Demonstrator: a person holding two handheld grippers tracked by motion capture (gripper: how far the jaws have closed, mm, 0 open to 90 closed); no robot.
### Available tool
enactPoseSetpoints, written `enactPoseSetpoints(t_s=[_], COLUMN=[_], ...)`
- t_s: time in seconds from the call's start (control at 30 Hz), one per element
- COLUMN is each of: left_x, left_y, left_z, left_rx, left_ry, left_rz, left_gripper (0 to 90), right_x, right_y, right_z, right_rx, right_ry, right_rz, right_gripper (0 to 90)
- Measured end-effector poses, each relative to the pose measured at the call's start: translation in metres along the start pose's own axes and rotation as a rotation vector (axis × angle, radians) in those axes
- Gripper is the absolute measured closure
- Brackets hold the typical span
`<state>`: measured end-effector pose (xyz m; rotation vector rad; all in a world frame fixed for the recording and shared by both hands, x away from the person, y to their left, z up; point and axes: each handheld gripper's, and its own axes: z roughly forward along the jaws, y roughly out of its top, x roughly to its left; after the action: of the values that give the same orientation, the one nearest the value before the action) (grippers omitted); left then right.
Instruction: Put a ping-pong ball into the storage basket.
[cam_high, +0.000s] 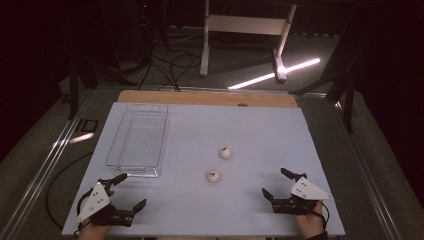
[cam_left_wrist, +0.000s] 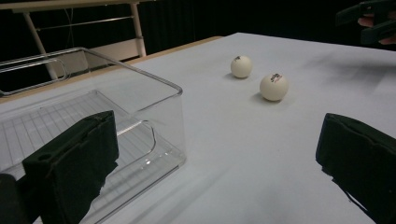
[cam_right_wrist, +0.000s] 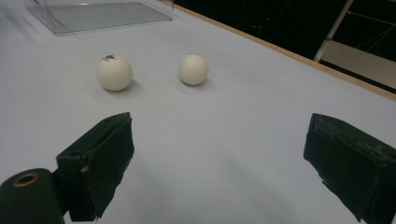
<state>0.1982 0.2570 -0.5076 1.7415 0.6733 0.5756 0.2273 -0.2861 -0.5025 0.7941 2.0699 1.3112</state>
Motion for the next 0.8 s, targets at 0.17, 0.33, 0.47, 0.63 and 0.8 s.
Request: enactPoseSetpoints(t_s=[0.17, 0.33, 0.47, 0.63, 0.8], left_x=[0.001, 0.003, 0.006, 0.006, 0.003], left_y=[0.001, 0.007, 0.016, 0.028, 0.041], left_z=[0.000, -0.002, -0.004, -0.005, -0.004], left_rx=[0.008, 0.005, 0.009, 0.011, 0.034], left_ry=[-0.002, 0.001, -0.005, -0.023, -0.059], left_rz=[0.003, -0.018, -0.022, -0.023, -0.041], left_gripper=[0.5, 0.5, 0.4, 0.4, 0.4], right_x=[0.000, 0.000, 0.000, 0.000, 0.000], right_y=[0.000, 0.000, 0.000, 0.000, 0.000], right_z=[0.000, 0.000, -0.001, -0.002, -0.002], right_rx=[-0.005, -0.006, -0.004, -0.005, -0.006], right_ry=[-0.001, 0.000, 0.001, 0.001, 0.001], right_rz=[0.002, 0.002, 0.007, 0.010, 0.012], right_gripper=[8.4, 8.3, 8.4, 8.4, 8.4])
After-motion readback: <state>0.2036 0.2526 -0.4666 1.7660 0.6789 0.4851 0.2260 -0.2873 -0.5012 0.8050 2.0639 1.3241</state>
